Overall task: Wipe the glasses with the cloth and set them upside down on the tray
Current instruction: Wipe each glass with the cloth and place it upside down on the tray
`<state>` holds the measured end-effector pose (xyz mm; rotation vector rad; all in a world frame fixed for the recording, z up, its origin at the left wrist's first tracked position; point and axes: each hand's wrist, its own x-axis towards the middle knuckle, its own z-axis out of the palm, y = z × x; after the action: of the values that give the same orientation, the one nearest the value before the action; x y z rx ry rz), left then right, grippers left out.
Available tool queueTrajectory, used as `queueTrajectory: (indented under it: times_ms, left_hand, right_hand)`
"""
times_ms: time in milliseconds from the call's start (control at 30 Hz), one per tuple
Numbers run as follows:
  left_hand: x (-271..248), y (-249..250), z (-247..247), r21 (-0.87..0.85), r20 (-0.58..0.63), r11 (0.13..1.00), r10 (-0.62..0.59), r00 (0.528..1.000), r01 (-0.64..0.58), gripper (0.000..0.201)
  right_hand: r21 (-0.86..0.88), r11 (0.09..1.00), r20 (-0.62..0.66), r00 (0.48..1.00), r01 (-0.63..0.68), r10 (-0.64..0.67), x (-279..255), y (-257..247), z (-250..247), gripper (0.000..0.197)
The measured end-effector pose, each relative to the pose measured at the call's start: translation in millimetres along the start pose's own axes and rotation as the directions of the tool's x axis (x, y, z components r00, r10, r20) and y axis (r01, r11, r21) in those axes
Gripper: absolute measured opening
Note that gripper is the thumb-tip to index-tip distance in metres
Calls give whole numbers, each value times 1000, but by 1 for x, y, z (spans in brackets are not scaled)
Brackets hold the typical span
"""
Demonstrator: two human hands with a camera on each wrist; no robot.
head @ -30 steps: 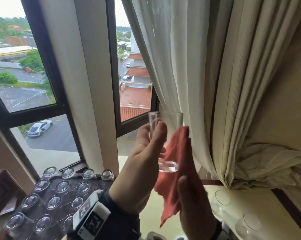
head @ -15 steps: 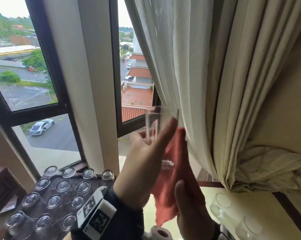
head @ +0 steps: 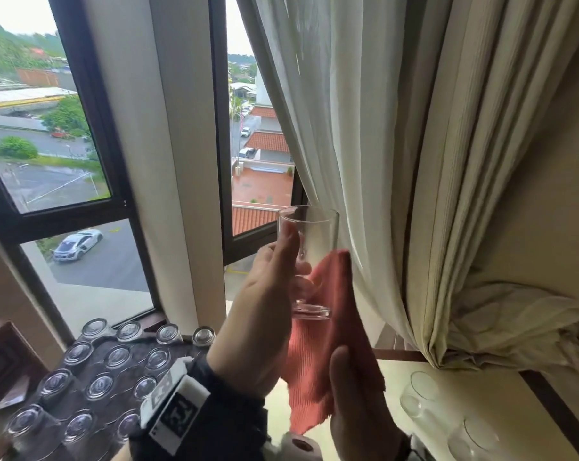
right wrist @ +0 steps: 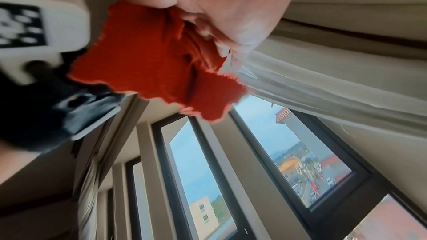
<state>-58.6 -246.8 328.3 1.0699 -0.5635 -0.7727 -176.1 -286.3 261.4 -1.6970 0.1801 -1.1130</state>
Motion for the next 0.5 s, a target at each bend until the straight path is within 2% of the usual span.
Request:
queueTrajectory:
  times_ms: [67,100,133,200,267,300,400,433,500]
  left_hand:
    - [-7,-4,6,31,73,999,19,997,-22,64]
    - [-11,-8,10,50,113,998,29,993,-35,55]
    - [-16,-12,13,83,146,995,40,989,-52,48]
    - [-19,-21,16,141,168,985,74,983,-98,46]
    - [-17,-20,18,155,149,983,74,986,-97,51]
    - [-14,-19,17,144,132,986,67,989,-86,53]
    - [-1,-5,8,95,53,992,74,996,-79,54]
    - [1,-1,4,101,52,992,77,996,-82,55]
    - [-1,1,2,146,59,984,91,994,-99,55]
  right_hand:
    - [-64,996,-62,996,-68,64,7,-4,-9,85]
    - [-56,997,-81,995,-61,57,9,-2,-11,85]
    - [-39,997,-80,995,-68,64,17,-7,-14,74]
    - [-70,997,-52,998,-28,24,31,-19,-23,58]
    - [-148,985,-54,994,90,-99,33,-16,-20,59]
    - [-116,989,-60,994,89,-96,29,-19,-14,61]
    - [-175,970,129,980,170,-149,12,-7,-5,60]
    - [-149,973,147,977,174,-153,5,3,-4,62]
    - [-63,989,76,989,133,-128,-1,8,-6,64]
